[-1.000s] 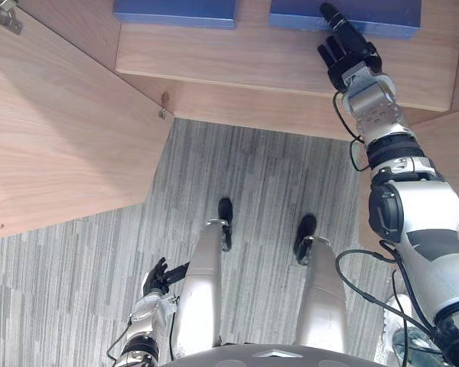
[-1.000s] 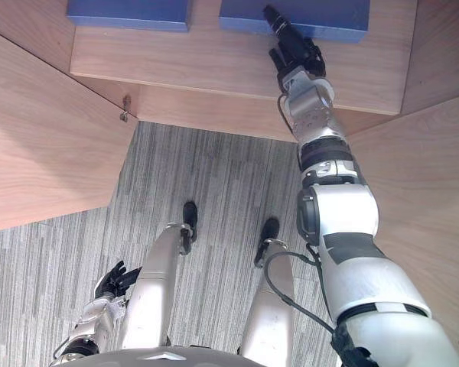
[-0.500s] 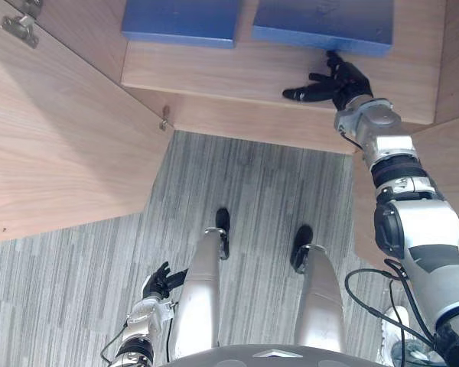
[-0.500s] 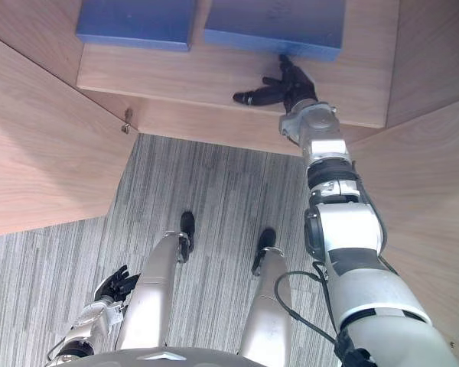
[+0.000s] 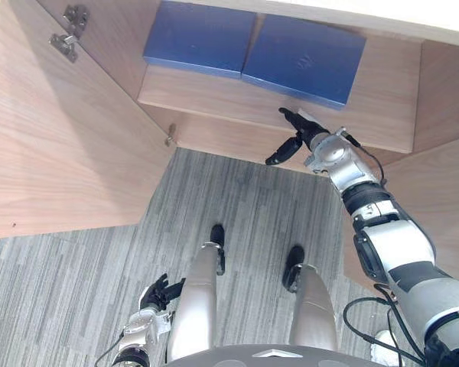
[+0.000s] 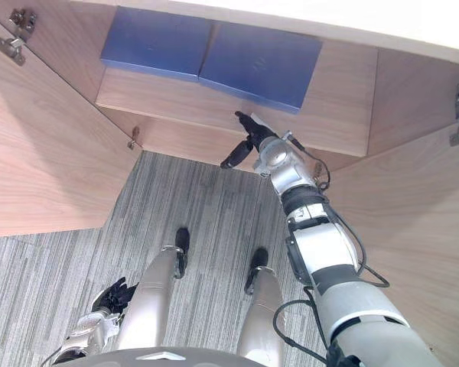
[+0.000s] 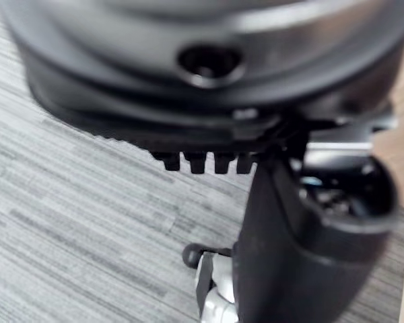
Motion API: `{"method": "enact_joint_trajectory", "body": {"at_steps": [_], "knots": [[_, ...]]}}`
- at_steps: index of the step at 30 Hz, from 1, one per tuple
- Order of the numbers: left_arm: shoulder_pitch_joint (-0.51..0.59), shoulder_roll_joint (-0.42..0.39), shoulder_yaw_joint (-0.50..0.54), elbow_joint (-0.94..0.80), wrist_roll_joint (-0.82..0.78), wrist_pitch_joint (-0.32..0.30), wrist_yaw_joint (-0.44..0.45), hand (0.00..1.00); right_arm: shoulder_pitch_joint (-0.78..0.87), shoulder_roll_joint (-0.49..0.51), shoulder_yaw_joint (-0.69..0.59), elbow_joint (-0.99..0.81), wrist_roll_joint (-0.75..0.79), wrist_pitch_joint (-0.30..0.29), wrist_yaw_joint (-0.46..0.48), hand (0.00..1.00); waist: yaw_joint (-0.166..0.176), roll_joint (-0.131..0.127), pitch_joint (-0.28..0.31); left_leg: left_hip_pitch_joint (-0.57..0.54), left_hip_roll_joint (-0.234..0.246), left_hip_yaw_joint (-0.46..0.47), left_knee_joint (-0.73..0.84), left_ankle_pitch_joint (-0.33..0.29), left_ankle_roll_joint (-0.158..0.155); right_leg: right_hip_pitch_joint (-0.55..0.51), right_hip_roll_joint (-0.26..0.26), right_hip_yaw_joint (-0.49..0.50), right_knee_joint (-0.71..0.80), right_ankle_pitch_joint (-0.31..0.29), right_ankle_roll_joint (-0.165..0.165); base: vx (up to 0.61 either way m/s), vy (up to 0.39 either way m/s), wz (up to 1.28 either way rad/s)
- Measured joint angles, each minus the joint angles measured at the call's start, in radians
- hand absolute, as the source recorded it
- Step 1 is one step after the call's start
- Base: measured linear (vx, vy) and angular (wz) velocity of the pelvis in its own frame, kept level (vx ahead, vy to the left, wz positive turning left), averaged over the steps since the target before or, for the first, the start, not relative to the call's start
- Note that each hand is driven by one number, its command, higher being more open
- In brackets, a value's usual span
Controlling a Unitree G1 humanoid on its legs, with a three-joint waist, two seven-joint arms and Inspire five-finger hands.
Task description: Walk over to the cabinet, pick up the folder, carry it to the office cabinet, place the folder inside the office cabinet, then close the office cabinet door
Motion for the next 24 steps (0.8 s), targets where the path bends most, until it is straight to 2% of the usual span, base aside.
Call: {"method": "enact_joint_trajectory", "body": {"at_steps": [6,12,17,21,24], "knots": [[0.029,0.009,0.0,0.008,0.003,0.0,0.0,1.0,0.057,0.031,-0.004,0.007,-0.039,0.001,-0.002,1.0,-0.002,-0.016,-0.024,0.069,-0.009,0.004,-0.071,0.023,-0.008,0.058,-0.008,-0.012,-0.051,0.011,0.006,0.08,-0.027,0.03],[0.029,0.016,0.0,0.018,0.004,-0.001,0.0,1.0,0.061,0.049,-0.036,0.009,-0.04,0.001,-0.001,1.0,-0.002,-0.016,-0.024,0.085,-0.007,0.01,-0.086,0.026,-0.01,0.069,-0.005,-0.01,-0.062,0.012,0.004,0.03,-0.019,-0.01],[0.028,0.011,0.001,0.018,0.004,0.0,-0.001,1.0,0.048,0.049,0.041,-0.005,-0.023,0.007,-0.015,1.0,-0.005,-0.016,-0.024,0.086,0.007,0.033,-0.086,0.025,-0.011,0.063,0.009,0.008,-0.081,0.026,-0.005,0.0,-0.005,-0.13],[0.017,0.012,0.003,0.018,-0.002,-0.001,0.01,1.0,0.05,0.069,0.078,-0.018,0.012,0.011,-0.071,1.0,-0.007,-0.017,-0.024,0.086,0.026,0.059,-0.085,0.022,-0.011,0.049,0.033,0.037,-0.101,0.05,-0.003,0.0,-0.017,-0.27],[0.011,0.011,0.009,0.017,-0.005,-0.006,0.026,1.0,0.051,0.072,0.075,-0.048,0.054,0.044,-0.113,1.0,-0.021,-0.017,-0.024,0.084,0.033,0.062,-0.084,0.022,-0.012,0.049,0.041,0.04,-0.11,0.056,-0.002,0.0,-0.019,-0.08]]}}
